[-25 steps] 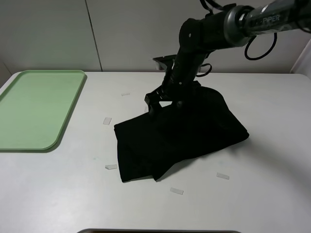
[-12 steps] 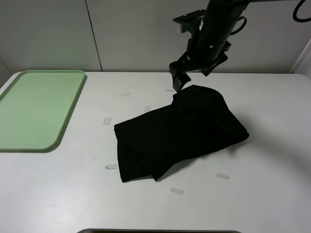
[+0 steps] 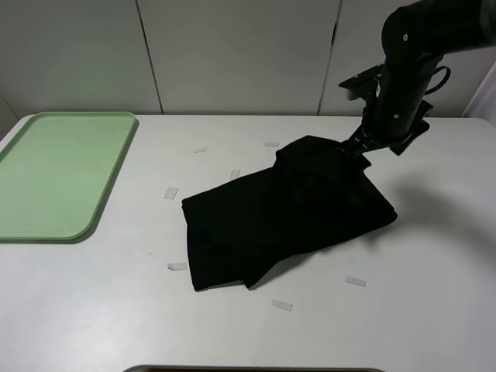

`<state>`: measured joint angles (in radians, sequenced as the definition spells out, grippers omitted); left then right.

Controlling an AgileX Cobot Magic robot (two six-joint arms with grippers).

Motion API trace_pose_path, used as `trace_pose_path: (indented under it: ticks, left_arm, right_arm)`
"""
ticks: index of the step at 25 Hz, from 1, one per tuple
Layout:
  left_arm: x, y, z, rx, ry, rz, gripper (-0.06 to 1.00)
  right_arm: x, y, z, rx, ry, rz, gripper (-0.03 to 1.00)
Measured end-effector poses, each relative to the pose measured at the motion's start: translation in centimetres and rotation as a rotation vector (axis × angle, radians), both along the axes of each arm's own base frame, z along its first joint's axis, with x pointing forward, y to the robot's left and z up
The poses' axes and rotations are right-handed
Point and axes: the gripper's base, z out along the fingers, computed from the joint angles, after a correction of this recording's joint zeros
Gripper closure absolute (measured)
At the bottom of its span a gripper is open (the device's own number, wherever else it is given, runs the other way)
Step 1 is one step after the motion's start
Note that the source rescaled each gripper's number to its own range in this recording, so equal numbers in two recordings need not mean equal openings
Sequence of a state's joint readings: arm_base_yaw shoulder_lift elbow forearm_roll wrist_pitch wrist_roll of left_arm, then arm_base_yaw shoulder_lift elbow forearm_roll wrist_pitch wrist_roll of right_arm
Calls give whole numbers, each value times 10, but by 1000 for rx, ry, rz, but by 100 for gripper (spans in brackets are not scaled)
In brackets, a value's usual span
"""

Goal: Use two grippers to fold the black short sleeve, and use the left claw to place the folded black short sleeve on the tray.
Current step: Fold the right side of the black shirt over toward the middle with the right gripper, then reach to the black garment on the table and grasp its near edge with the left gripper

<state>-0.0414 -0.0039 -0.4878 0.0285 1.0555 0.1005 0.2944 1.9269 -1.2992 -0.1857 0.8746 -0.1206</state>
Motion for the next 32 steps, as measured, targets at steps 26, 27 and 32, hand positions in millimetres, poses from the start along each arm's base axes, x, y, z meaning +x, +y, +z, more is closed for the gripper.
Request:
trace_pose_path:
  ticks: [26, 27, 32]
  left_arm:
    - [0, 0, 0, 0, 0, 0, -6]
    - [0, 0, 0, 0, 0, 0, -6]
    - [0, 0, 0, 0, 0, 0, -6]
  right_arm:
    - [-20, 24, 11, 135, -91, 12, -3]
    - [-23, 22, 24, 136, -113, 16, -3]
    - [-45, 10, 86, 131, -243, 39, -3]
